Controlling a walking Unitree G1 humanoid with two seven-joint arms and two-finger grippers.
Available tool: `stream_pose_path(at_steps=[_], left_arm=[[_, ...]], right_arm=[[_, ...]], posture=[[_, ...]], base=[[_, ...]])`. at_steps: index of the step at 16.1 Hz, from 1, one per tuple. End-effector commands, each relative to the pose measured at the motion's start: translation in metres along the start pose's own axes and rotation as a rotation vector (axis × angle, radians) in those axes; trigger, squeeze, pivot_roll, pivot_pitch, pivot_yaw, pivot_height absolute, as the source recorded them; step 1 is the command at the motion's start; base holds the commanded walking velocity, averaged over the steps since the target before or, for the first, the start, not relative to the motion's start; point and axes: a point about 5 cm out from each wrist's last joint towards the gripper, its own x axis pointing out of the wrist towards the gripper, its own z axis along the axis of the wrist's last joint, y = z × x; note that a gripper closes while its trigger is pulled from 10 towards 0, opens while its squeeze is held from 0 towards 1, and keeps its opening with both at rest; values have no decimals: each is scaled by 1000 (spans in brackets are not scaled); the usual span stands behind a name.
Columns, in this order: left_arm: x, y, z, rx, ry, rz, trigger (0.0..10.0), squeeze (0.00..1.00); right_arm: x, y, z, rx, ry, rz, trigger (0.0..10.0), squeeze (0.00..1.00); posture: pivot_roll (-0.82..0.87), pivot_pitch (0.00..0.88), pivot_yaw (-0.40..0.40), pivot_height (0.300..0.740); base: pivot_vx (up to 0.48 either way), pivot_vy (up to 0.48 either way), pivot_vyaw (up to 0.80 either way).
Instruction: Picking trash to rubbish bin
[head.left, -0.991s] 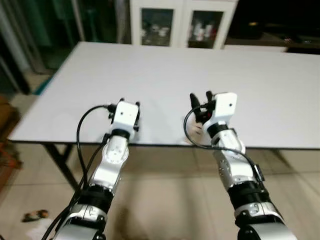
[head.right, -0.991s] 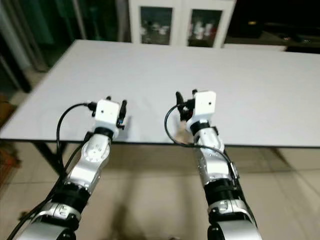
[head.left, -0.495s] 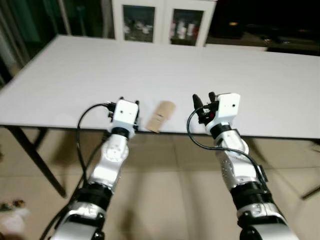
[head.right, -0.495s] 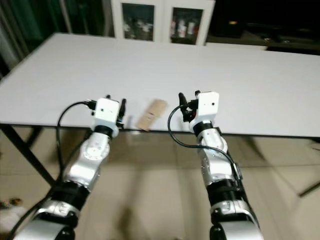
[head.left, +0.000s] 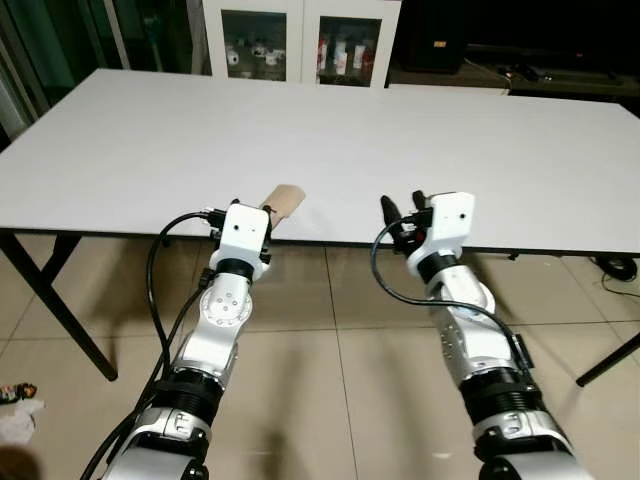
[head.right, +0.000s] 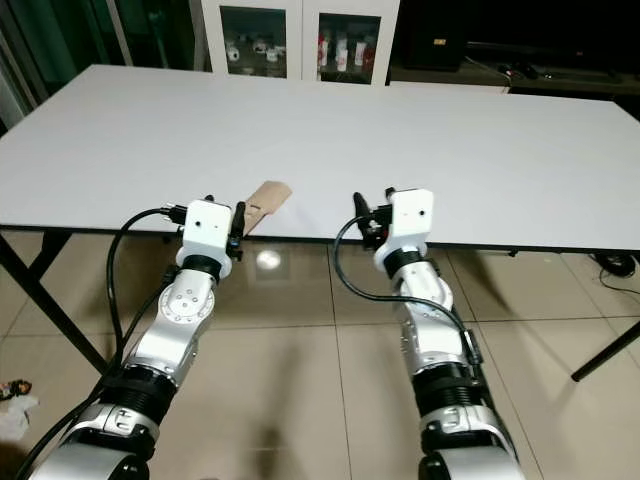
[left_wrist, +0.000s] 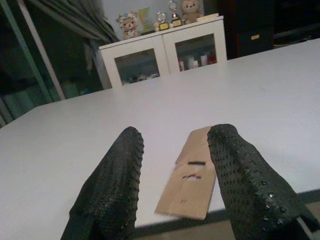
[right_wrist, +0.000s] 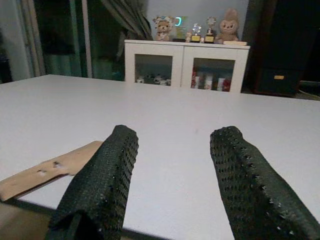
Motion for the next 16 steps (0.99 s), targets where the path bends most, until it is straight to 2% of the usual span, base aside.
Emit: stream_pose_path(at_steps=[1, 3, 6, 10, 12, 14, 16], left_arm=[[1, 4, 1, -7, -1, 20, 10000, 0], [1, 4, 0, -22, 8, 25, 10000, 0], [-4, 2, -15, -192, 113, 74, 10000, 0], [-7, -5, -24, -289, 189, 51, 10000, 0], [-5, -6, -25, -278, 202, 39, 10000, 0], [2, -3, -17, -171, 158, 6, 10000, 0], [9, 3, -9, -117, 123, 9, 10000, 0]], right_arm=[[4, 3, 6, 0, -15, 14, 10000, 0], [3, 3, 6, 0, -11, 19, 10000, 0], [2, 2, 4, 0, -5, 20, 10000, 0], [1, 3, 3, 1, 1, 27, 10000, 0], [2, 4, 3, 2, 2, 30, 10000, 0], [2, 5, 4, 3, 1, 34, 10000, 0], [2, 4, 3, 6, 1, 25, 10000, 0]], posture=[[2, 0, -60, 740], [2, 0, -59, 740], [1, 0, -59, 740], [0, 0, -61, 740], [0, 0, -62, 740], [-2, 0, -66, 740], [-5, 0, -58, 740]], base=[[0, 0, 0], [0, 0, 0], [0, 0, 0], [0, 0, 0], [0, 0, 0], [0, 0, 0], [178, 0, 0]])
